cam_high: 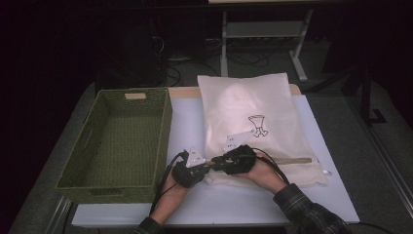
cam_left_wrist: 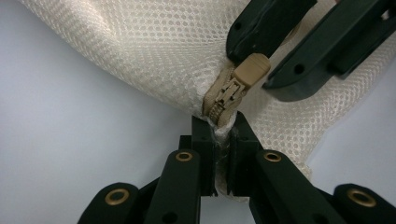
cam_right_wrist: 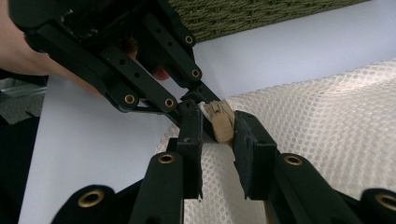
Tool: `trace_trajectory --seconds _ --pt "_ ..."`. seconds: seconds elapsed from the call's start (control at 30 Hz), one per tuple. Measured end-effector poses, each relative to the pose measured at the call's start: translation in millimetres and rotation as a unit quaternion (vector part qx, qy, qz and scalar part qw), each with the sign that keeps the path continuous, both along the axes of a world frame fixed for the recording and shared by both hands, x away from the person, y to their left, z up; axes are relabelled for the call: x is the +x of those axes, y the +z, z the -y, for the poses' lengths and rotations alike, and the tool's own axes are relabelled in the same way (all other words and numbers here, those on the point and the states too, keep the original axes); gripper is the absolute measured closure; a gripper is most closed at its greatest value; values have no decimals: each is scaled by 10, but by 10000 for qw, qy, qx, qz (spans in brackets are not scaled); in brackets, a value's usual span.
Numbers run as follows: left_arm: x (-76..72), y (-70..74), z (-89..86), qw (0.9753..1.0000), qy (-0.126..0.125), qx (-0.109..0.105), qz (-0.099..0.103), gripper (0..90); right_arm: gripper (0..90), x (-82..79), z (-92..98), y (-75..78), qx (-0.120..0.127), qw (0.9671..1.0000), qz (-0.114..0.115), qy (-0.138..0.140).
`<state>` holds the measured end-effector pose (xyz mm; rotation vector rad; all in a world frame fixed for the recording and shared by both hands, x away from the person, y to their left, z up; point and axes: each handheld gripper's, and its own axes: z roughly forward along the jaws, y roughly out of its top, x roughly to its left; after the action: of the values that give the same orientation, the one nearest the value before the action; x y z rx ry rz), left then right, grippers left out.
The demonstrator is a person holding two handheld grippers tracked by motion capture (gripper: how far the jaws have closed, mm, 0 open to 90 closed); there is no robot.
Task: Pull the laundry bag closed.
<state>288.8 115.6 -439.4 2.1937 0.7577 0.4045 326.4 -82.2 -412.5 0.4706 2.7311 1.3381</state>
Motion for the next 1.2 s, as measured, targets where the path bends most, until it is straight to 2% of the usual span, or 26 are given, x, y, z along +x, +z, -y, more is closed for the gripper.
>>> trace_trajectory --seconds 0.23,0.43,0.57,0.7,0.83,1.2 --pt "0 1 -7 10000 9 -26 -8 836 807 4 -3 -12 -45 10000 3 -8" --pt "8 4 -18 9999 38 -113 -81 839 817 -27 -18 -10 -155 9998 135 26" --pt "6 -2 -17 9999 48 -103 -82 839 817 -35 -8 -16 -161 9998 71 -7" --pt "-7 -12 -9 9999 55 -72 -80 839 804 -23 2 -55 -154 9998 -114 -32" --pt "-16 -14 -10 9999 55 -72 -63 839 775 -8 26 -54 -161 9997 -164 -15" --pt "-19 -30 -5 10000 61 -52 -53 840 806 29 37 -72 -59 9994 -342 48"
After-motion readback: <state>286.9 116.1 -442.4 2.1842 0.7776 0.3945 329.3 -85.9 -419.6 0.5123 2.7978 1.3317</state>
